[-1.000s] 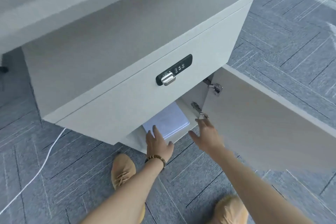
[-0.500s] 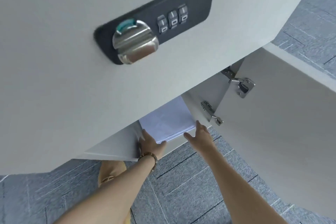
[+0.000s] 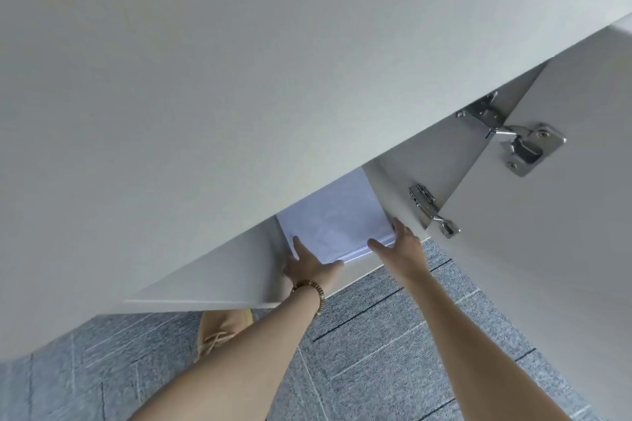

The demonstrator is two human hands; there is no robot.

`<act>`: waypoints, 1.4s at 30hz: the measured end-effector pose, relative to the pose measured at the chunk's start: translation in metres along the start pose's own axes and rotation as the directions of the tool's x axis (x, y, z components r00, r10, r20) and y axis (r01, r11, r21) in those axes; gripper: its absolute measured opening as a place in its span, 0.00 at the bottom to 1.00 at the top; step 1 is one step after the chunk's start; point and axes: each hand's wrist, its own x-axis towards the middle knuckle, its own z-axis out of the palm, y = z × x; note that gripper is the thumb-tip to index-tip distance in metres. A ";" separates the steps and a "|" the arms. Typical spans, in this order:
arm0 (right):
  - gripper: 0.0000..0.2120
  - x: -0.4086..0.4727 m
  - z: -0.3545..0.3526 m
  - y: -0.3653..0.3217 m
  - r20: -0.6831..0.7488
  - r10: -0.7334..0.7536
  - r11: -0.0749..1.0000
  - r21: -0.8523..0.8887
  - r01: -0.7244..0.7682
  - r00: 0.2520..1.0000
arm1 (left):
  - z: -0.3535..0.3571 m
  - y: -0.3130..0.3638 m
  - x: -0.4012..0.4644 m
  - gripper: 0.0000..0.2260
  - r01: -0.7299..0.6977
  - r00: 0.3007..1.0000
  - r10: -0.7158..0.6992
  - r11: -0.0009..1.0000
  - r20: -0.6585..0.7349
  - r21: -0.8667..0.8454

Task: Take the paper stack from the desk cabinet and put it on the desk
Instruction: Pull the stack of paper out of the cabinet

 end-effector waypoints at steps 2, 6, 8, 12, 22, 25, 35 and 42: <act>0.39 -0.006 -0.004 0.002 0.003 0.016 0.998 0.053 -0.016 1.000 | 0.002 -0.001 -0.008 0.48 0.010 1.000 -0.010 0.999 0.006 -0.038; 0.36 -0.028 -0.014 0.018 0.036 0.065 0.996 0.051 -0.067 0.997 | 0.012 -0.016 -0.032 0.50 0.002 0.998 0.003 0.997 0.056 -0.083; 0.34 -0.039 -0.018 0.028 0.044 0.096 0.995 0.025 -0.097 0.994 | 0.016 -0.025 -0.049 0.50 -0.011 0.998 0.016 0.998 0.069 -0.069; 0.22 -0.051 -0.023 0.047 0.035 0.151 0.988 0.038 -0.153 0.988 | 0.020 -0.049 -0.070 0.48 -0.061 0.996 0.068 0.992 0.060 -0.109; 0.18 -0.030 -0.009 0.053 0.059 0.190 0.978 0.079 -0.194 0.980 | 0.030 -0.053 -0.064 0.29 0.043 0.989 -0.084 0.949 -0.121 -0.313; 0.15 -0.035 -0.010 0.057 0.058 0.210 0.970 0.113 -0.216 0.976 | 0.030 -0.050 -0.067 0.25 0.061 0.985 -0.105 0.954 -0.136 -0.294; 0.23 -0.076 -0.018 0.095 0.295 0.274 0.932 0.154 -0.329 0.915 | 0.031 -0.092 -0.069 0.33 0.176 0.977 -0.139 0.954 0.159 -0.244; 0.28 -0.057 -0.010 0.081 0.156 0.198 0.963 0.155 -0.222 0.968 | 0.031 -0.090 -0.051 0.27 0.191 0.978 -0.142 0.909 0.155 -0.371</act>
